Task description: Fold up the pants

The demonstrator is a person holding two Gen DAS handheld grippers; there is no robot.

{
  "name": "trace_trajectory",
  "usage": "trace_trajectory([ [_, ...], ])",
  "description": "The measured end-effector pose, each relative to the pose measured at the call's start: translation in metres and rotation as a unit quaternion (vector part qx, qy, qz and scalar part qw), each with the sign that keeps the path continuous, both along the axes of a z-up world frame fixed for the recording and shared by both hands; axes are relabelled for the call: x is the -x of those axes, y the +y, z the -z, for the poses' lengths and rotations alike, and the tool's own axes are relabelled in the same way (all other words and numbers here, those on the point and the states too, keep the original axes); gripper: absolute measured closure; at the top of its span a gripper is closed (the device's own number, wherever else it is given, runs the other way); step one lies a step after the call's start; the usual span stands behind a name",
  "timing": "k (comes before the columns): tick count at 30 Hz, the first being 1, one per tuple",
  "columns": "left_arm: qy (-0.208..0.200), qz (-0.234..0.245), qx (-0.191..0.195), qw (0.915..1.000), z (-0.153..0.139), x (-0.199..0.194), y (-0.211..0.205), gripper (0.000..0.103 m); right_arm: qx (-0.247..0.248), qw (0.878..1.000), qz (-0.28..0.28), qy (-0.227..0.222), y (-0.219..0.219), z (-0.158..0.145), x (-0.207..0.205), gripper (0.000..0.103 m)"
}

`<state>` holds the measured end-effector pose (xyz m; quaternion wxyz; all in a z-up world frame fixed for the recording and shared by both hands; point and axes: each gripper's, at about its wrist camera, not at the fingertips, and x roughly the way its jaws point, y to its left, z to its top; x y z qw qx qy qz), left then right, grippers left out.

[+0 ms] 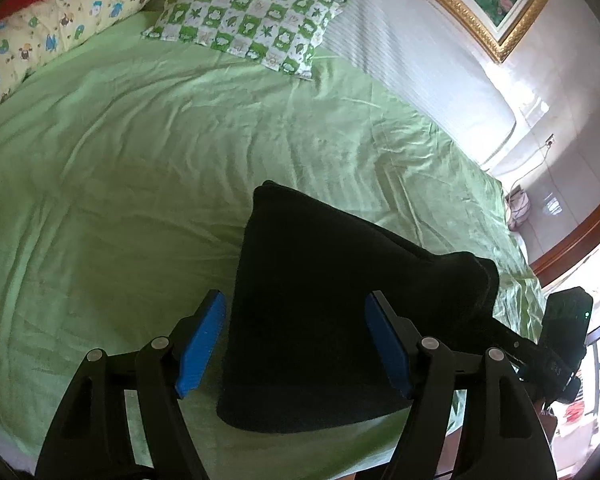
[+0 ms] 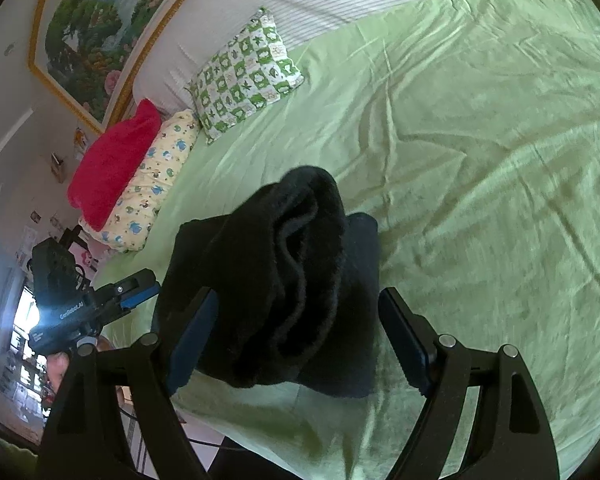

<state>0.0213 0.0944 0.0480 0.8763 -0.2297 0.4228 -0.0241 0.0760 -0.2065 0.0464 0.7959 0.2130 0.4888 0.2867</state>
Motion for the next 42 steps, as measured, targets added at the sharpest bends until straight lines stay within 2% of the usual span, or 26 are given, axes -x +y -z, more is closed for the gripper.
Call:
trace_trajectory([
  [21,0.032,0.006,0.017,0.9993,0.026,-0.020,0.003,0.030,-0.034,0.999,-0.013,0.025,-0.004,0.021,-0.004,0.021],
  [25,0.042,0.005,0.029,0.9987,0.036,-0.024,0.004,0.030,-0.043,0.998,-0.024,0.031,-0.004,0.026,-0.005,0.028],
  [28,0.048,0.008,0.054,0.9974,0.044,-0.026,0.008,0.040,-0.056,0.998,-0.025,0.035,-0.007,0.030,-0.006,0.032],
  [29,0.049,0.011,0.068,0.9964,0.046,-0.027,0.009,0.047,-0.058,0.997,-0.025,0.036,-0.008,0.030,-0.006,0.032],
  [31,0.051,0.011,0.077,0.9956,0.050,-0.028,0.010,0.050,-0.061,0.997,-0.028,0.036,-0.008,0.031,-0.006,0.034],
  [33,0.051,0.013,0.078,0.9956,0.050,-0.029,0.008,0.056,-0.060,0.997,-0.034,0.036,-0.006,0.032,-0.007,0.035],
  [36,0.045,0.018,0.068,0.9965,0.046,-0.028,0.004,0.065,-0.063,0.997,-0.036,0.036,-0.005,0.033,-0.008,0.047],
  [37,0.042,0.022,0.060,0.9971,0.043,-0.028,0.001,0.066,-0.065,0.997,-0.035,0.036,-0.005,0.033,-0.008,0.050],
  [42,0.031,0.029,0.034,0.9985,0.032,-0.025,-0.006,0.073,-0.052,0.998,-0.036,0.026,-0.002,0.027,-0.005,0.056],
])
